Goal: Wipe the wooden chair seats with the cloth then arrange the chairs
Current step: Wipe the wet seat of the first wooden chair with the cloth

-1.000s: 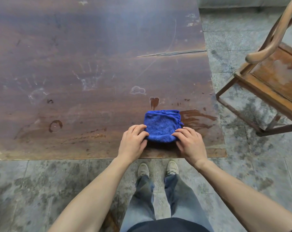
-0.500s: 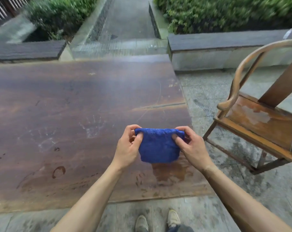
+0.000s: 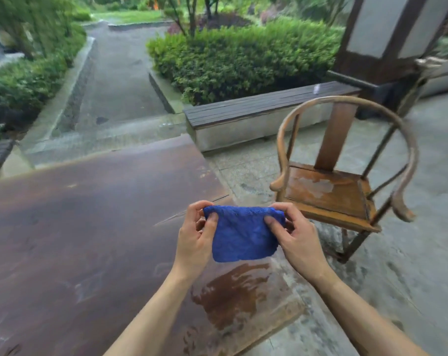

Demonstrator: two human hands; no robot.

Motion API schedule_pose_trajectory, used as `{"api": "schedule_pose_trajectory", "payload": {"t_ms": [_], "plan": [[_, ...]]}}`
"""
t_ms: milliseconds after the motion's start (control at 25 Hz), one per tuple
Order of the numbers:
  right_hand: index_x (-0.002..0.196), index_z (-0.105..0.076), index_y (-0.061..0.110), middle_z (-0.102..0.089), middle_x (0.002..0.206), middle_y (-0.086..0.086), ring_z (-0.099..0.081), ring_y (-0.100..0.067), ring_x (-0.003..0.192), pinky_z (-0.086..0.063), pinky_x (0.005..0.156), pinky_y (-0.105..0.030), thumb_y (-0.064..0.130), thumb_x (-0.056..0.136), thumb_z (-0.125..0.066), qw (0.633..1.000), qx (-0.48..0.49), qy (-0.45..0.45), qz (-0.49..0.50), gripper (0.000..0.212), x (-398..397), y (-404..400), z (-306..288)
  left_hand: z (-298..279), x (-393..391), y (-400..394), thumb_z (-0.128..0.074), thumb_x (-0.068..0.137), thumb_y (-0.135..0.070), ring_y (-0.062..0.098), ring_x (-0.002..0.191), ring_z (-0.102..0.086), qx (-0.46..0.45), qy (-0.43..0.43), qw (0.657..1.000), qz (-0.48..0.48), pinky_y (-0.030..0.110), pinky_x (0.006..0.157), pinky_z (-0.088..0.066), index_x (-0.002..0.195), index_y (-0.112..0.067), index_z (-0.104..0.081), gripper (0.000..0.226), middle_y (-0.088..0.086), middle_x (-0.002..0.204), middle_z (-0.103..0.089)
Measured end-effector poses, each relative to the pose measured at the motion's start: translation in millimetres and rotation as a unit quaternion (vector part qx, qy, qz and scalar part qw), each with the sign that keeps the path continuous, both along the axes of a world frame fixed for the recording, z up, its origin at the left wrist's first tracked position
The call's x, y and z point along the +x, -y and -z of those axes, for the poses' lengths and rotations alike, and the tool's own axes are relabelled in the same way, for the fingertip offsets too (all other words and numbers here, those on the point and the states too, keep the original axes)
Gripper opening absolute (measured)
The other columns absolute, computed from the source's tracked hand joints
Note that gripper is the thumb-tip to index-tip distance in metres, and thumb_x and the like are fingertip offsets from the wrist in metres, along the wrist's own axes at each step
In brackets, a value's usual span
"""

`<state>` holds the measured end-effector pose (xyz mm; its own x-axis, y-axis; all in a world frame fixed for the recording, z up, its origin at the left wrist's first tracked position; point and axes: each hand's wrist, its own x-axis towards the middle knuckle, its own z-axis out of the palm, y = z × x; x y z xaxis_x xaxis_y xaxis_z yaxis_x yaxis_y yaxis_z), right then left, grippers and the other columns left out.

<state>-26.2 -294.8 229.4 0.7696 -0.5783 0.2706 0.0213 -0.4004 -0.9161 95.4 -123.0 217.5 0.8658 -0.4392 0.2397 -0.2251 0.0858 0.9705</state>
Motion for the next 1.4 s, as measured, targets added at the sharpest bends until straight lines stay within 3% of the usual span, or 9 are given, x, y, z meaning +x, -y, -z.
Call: {"api": "schedule_pose_trajectory", "payload": {"t_ms": [200, 320, 440, 640, 760, 840, 960, 1240, 1400], "plan": [[0.097, -0.064, 0.037, -0.069, 0.084, 0.021, -0.059, -0.003, 0.068, -0.046, 0.067, -0.018, 0.017, 0.091, -0.071, 0.992, -0.009, 0.0, 0.126, 0.021, -64.4, 56.5, -4.2, -1.2, -32.3, 87.1, -0.054, 0.101, -0.007, 0.006, 0.069, -0.055, 0.004, -0.007, 0.994, 0.11, 0.023, 0.065, -0.046, 0.104, -0.033, -0.059, 0.026, -0.015, 0.073, -0.062], [0.094, -0.065, 0.036, -0.065, 0.074, 0.02, -0.055, -0.001, 0.063, -0.043, 0.064, -0.016, 0.017, 0.09, -0.072, 0.983, -0.001, 0.017, 0.182, 0.021, -101.9, 95.6, -4.8, -3.7, -57.0, 143.4, -0.054, 0.101, -0.012, 0.015, 0.081, -0.06, 0.012, -0.007, 0.987, 0.161, 0.037, 0.075, -0.051, 0.101, -0.045, -0.06, 0.034, -0.007, 0.091, -0.067], [0.093, -0.064, 0.035, -0.061, 0.068, 0.021, -0.051, -0.001, 0.059, -0.039, 0.06, -0.013, 0.016, 0.091, -0.072, 0.975, 0.003, 0.028, 0.219, 0.021, -135.4, 144.3, -8.0, -4.2, -83.5, 205.2, -0.055, 0.098, -0.024, 0.032, 0.085, -0.062, 0.015, 0.007, 0.98, 0.198, 0.053, 0.078, -0.05, 0.105, -0.042, -0.059, 0.02, 0.004, 0.098, -0.067], [0.093, -0.064, 0.041, -0.067, 0.078, 0.01, -0.062, -0.02, 0.071, -0.048, 0.066, -0.03, 0.019, 0.091, -0.072, 0.973, 0.0, 0.032, 0.23, 0.023, -173.7, 231.3, -11.2, -6.5, -118.3, 297.1, -0.057, 0.098, -0.024, 0.021, 0.079, -0.061, 0.015, 0.015, 0.981, 0.195, 0.057, 0.074, -0.051, 0.1, -0.047, -0.06, 0.024, -0.003, 0.087, -0.065], [0.094, -0.064, 0.043, -0.067, 0.08, 0.01, -0.063, -0.02, 0.074, -0.05, 0.069, -0.034, 0.021, 0.091, -0.072, 0.975, 0.003, 0.029, 0.222, 0.024, -184.4, 276.0, -14.4, -8.7, -132.1, 339.0, -0.055, 0.101, -0.014, 0.019, 0.082, -0.063, 0.006, 0.009, 0.981, 0.194, 0.057, 0.076, -0.053, 0.105, -0.037, -0.06, 0.024, -0.012, 0.09, -0.066], [0.095, -0.065, 0.042, -0.069, 0.082, 0.012, -0.065, -0.017, 0.075, -0.051, 0.071, -0.034, 0.022, 0.091, -0.072, 0.977, 0.003, 0.021, 0.211, 0.022, -184.5, 303.4, -11.9, -6.9, -132.7, 362.7, -0.055, 0.101, -0.015, 0.02, 0.081, -0.061, 0.01, 0.007, 0.983, 0.181, 0.057, 0.076, -0.052, 0.106, -0.032, -0.06, 0.018, -0.015, 0.09, -0.065], [0.094, -0.065, 0.039, -0.066, 0.076, 0.02, -0.059, -0.006, 0.066, -0.045, 0.064, -0.024, 0.022, 0.091, -0.072, 0.982, -0.005, 0.01, 0.191, 0.019, -173.6, 339.6, -5.5, -5.1, -121.4, 391.3, -0.057, 0.099, -0.021, 0.028, 0.081, -0.06, 0.024, 0.006, 0.986, 0.164, 0.055, 0.077, -0.051, 0.105, -0.037, -0.06, 0.018, 0.006, 0.096, -0.065], [0.097, -0.065, 0.036, -0.067, 0.081, 0.021, -0.059, -0.005, 0.067, -0.042, 0.064, -0.013, 0.023, 0.09, -0.072, 0.983, -0.053, -0.027, 0.175, 0.016, -107.2, 408.7, 16.2, 17.6, -58.8, 451.3, -0.057, 0.1, -0.014, 0.02, 0.076, -0.057, 0.063, 0.013, 0.99, 0.127, 0.053, 0.073, -0.05, 0.104, -0.041, -0.06, 0.028, 0.019, 0.098, -0.062], [0.1, -0.067, 0.031, -0.07, 0.083, 0.015, -0.064, -0.006, 0.076, -0.044, 0.068, -0.013, 0.025, 0.091, -0.072, 0.978, -0.079, -0.049, 0.187, 0.012, -54.4, 451.1, 29.3, 41.2, -6.0, 494.5, -0.059, 0.099, -0.016, 0.014, 0.067, -0.053, 0.068, 0.023, 0.992, 0.102, 0.043, 0.063, -0.046, 0.104, -0.044, -0.059, 0.029, 0.004, 0.081, -0.06]]}}
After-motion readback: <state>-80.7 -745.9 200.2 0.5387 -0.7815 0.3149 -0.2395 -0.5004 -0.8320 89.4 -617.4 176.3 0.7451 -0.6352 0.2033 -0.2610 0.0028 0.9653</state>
